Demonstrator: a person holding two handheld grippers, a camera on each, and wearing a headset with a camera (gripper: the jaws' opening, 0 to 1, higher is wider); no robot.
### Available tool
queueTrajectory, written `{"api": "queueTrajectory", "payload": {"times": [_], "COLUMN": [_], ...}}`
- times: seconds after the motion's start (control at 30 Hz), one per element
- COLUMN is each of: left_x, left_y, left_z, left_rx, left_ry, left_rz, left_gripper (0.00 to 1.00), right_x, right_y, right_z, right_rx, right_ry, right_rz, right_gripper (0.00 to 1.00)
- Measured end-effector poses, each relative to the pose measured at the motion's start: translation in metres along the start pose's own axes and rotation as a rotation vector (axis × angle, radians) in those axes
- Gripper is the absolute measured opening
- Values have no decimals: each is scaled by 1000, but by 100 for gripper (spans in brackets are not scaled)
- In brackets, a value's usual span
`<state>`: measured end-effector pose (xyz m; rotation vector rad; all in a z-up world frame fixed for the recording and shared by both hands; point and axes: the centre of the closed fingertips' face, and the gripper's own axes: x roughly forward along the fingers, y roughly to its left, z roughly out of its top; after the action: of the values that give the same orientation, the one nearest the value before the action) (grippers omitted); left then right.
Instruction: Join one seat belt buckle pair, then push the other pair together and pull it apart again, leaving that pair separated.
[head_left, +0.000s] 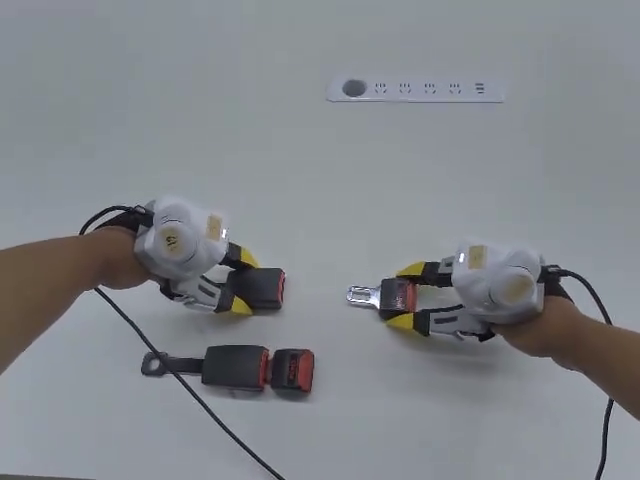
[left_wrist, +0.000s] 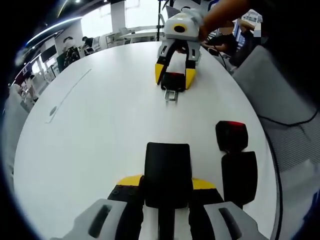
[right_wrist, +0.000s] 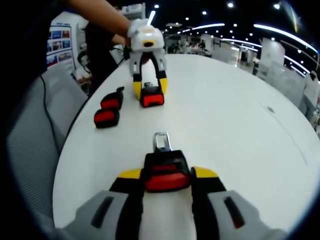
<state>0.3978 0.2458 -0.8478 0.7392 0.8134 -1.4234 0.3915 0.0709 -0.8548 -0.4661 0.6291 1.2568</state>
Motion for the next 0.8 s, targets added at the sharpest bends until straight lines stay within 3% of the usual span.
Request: {"api": "queueTrajectory", "payload": {"times": [0.37, 0.63, 0.73, 0.8], "left_x": [1, 1, 2, -3], "left_y": [0, 1, 0, 11], "left_z": [1, 1, 3, 0], "left_rx": [15, -17, -26, -25], "left_ry": [22, 40, 46, 75], "left_rz": [0, 19, 37, 109], "left_gripper": [35, 36, 39, 51], "right_x": [-24, -26, -26, -28], "right_y": [-5, -2, 1, -3], "right_z": [-17, -19, -18, -11], "right_rx": [7, 16, 22, 69], "right_ry": [2, 19, 29, -17], "right_rz": [-18, -23, -33, -81], "right_gripper": [38, 39, 47, 59]}}
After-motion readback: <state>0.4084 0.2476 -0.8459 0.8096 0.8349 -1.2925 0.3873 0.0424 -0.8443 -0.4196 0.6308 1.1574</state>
